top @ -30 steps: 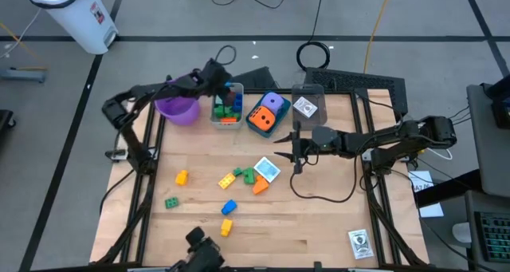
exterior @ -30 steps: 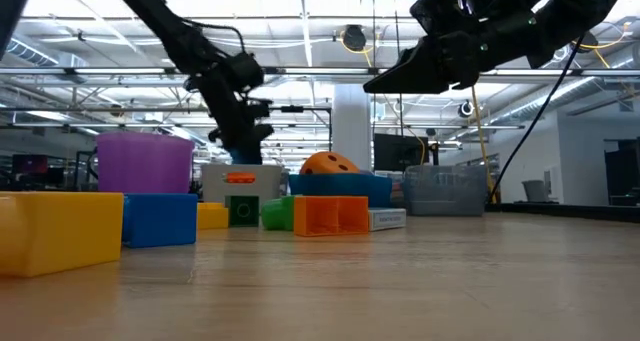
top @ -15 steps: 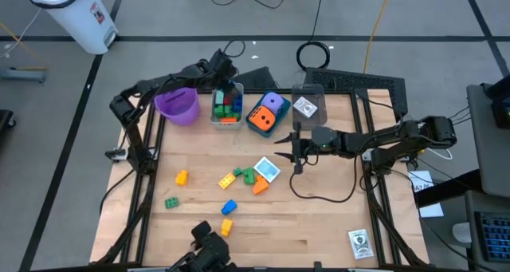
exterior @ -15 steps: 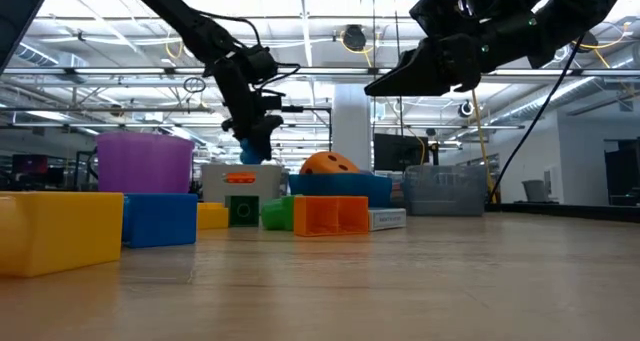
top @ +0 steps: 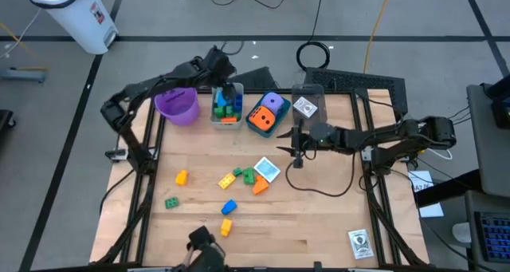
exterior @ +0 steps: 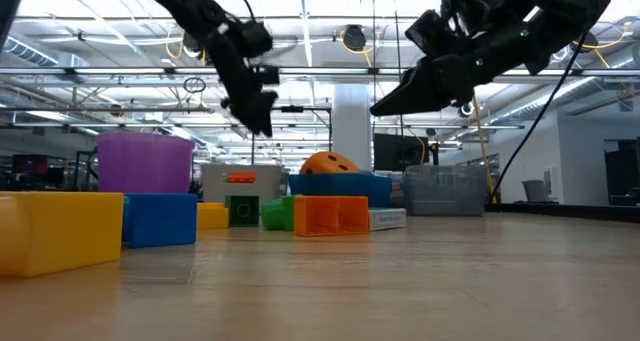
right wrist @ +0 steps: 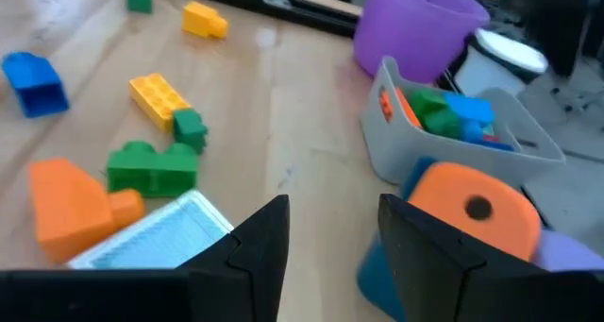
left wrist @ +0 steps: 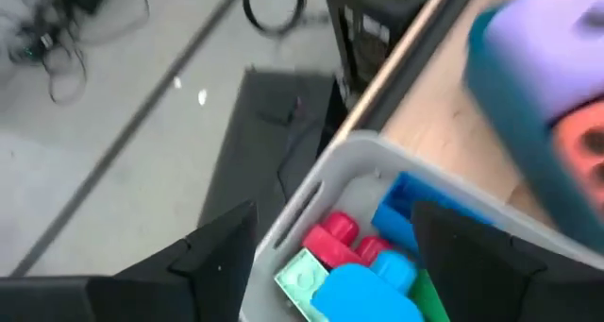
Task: Pick & Place Toys
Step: Put the black and white deck of cards into the black bin
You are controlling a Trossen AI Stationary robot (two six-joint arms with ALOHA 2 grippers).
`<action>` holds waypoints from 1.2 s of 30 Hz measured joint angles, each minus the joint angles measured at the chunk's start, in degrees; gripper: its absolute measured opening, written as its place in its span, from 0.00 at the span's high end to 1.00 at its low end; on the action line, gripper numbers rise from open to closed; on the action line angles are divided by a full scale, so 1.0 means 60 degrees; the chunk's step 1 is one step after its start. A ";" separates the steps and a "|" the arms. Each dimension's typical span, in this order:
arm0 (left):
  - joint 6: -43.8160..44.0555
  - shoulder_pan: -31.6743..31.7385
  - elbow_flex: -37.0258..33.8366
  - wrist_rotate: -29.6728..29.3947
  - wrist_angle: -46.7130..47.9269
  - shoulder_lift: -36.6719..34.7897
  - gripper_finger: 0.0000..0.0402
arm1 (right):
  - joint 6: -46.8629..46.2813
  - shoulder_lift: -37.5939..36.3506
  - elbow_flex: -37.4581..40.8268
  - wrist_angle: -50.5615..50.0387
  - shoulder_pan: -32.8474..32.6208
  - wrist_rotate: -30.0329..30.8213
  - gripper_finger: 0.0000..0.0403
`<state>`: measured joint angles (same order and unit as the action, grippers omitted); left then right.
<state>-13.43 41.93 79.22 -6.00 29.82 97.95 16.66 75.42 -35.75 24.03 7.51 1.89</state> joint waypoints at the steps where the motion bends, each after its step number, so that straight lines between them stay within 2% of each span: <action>1: 0.0004 -0.0069 0.0000 0.0037 -0.0045 -0.0276 0.28 | -0.0005 0.0004 0.0000 -0.0012 0.0070 0.0000 0.62; 10: 0.0858 -0.0850 0.0022 0.2443 -0.0539 -0.3218 0.28 | 0.0082 0.0004 0.0000 0.1550 0.0309 -0.0079 0.62; 14: 0.1240 -0.1540 -0.0279 0.2761 -0.0653 -0.3782 0.28 | 0.0085 0.0004 0.0000 0.2661 0.0308 -0.0084 0.61; 17: 0.1581 -0.2252 -0.1089 0.2783 -0.1545 -0.3854 0.28 | 0.0261 0.0004 0.0000 0.3137 0.0307 -0.0091 0.61; 19: 0.1854 -0.2753 -0.1878 0.2778 -0.2820 -0.3837 0.28 | 0.0490 0.0004 0.0000 0.3398 0.0309 -0.0098 0.62; 23: 0.2125 -0.3742 -0.3601 0.2712 -0.6540 -0.3527 0.28 | 0.0923 0.0005 0.0000 0.3504 0.0309 -0.0102 0.61; 26: 0.1953 -0.4315 -0.4444 0.2005 -0.8598 -0.3217 0.28 | 0.1174 0.0007 0.0000 0.3524 0.0309 -0.0091 0.61; 31: 0.1215 -0.4818 -0.4823 0.0300 -1.0037 -0.2797 0.28 | 0.1200 0.0007 0.0000 0.3674 0.0313 -0.0098 0.61; 36: 0.1014 -0.4887 -0.4830 -0.0013 -1.0964 -0.2591 0.28 | 0.1013 0.0007 0.0000 0.3645 0.0313 -0.0087 0.61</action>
<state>-7.35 12.61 50.24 -6.08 -35.96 82.40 22.73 75.46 -35.75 45.91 9.39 1.37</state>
